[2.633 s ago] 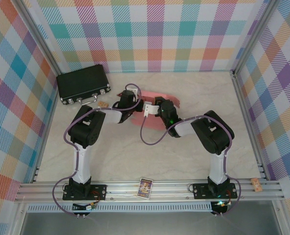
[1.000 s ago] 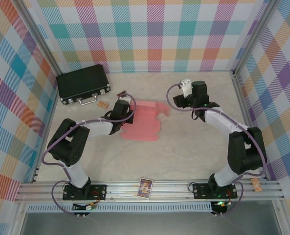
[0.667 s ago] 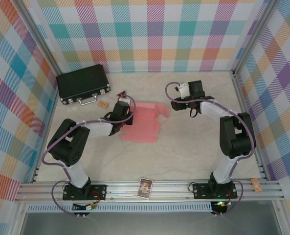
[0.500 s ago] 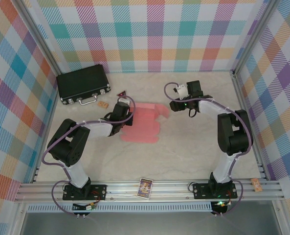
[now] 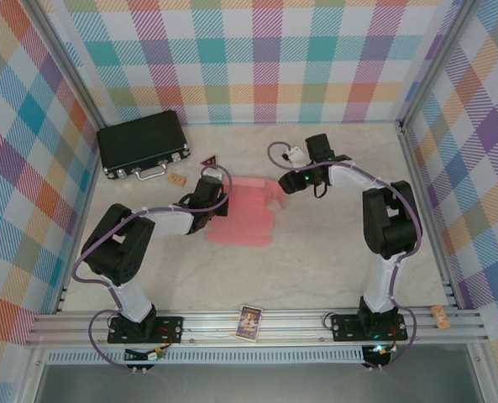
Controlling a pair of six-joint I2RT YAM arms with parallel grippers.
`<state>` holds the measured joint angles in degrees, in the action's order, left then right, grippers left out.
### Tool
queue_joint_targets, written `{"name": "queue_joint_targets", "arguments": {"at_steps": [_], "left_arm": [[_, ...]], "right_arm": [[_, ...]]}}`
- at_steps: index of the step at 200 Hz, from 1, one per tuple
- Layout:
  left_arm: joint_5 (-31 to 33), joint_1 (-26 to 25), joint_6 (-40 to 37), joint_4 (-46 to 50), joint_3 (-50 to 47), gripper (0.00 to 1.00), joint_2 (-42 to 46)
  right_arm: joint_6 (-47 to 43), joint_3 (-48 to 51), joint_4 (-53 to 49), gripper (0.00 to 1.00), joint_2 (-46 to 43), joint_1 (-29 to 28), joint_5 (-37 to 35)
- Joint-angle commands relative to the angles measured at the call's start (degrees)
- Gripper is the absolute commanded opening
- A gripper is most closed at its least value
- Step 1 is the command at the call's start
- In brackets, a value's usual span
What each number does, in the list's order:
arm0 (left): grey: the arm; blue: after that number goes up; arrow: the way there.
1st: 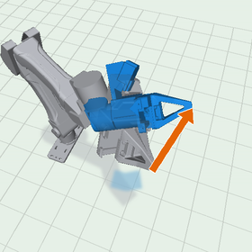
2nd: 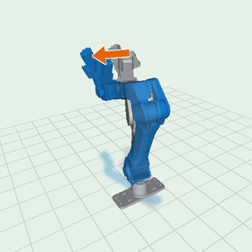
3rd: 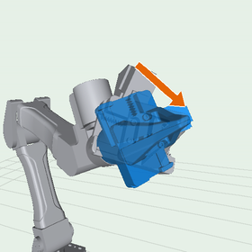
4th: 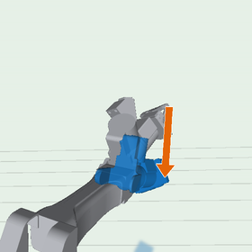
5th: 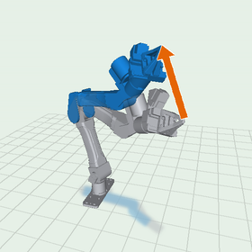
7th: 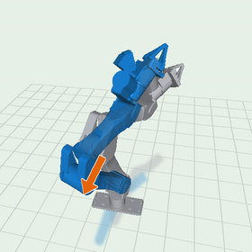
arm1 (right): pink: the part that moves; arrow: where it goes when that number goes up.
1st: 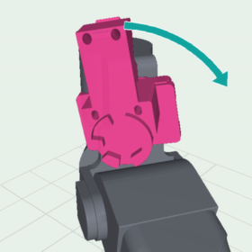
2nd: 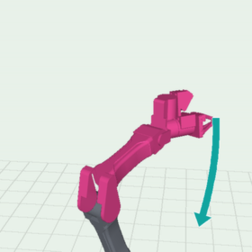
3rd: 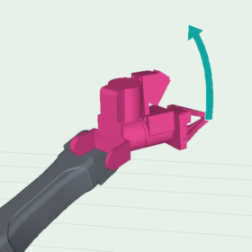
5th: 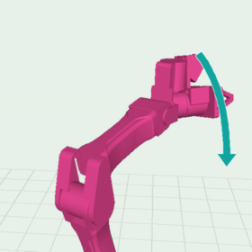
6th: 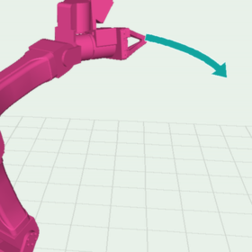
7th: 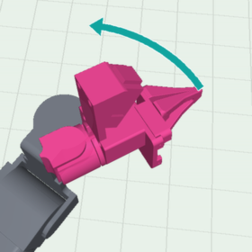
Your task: Fold the paper box
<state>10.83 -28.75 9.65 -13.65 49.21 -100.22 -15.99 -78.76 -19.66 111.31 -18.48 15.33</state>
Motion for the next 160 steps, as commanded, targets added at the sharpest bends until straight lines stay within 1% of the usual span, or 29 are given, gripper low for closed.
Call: {"name": "queue_joint_targets", "arguments": {"at_steps": [1, 71, 123, 134, 160], "left_arm": [[0.46, -0.69, 1.59, -1.89, -0.71, 0.02, -0.21], [0.69, -1.21, 3.18, -1.91, -0.85, 0.02, -0.84], [1.08, -1.57, 3.68, -1.29, -0.22, 0.02, -1.61], [1.51, -1.61, 3.86, -0.80, 0.03, 0.02, -1.69], [2.27, -1.57, 4.31, -0.16, 0.12, 0.02, -1.76]], "right_arm": [[-2.02, -1.22, -3.89, 0.57, 0.67, -0.93, 1.98], [-2.20, -1.31, -5.85, 0.54, 0.79, -2.95, 3.46], [-3.93, -1.87, -7.19, 0.50, 0.60, -3.75, 7.95], [-4.09, -2.51, -7.90, 0.50, 0.66, -3.86, 7.05], [-3.61, -4.36, -10.17, 0.50, 1.23, -3.85, 2.31]]}}
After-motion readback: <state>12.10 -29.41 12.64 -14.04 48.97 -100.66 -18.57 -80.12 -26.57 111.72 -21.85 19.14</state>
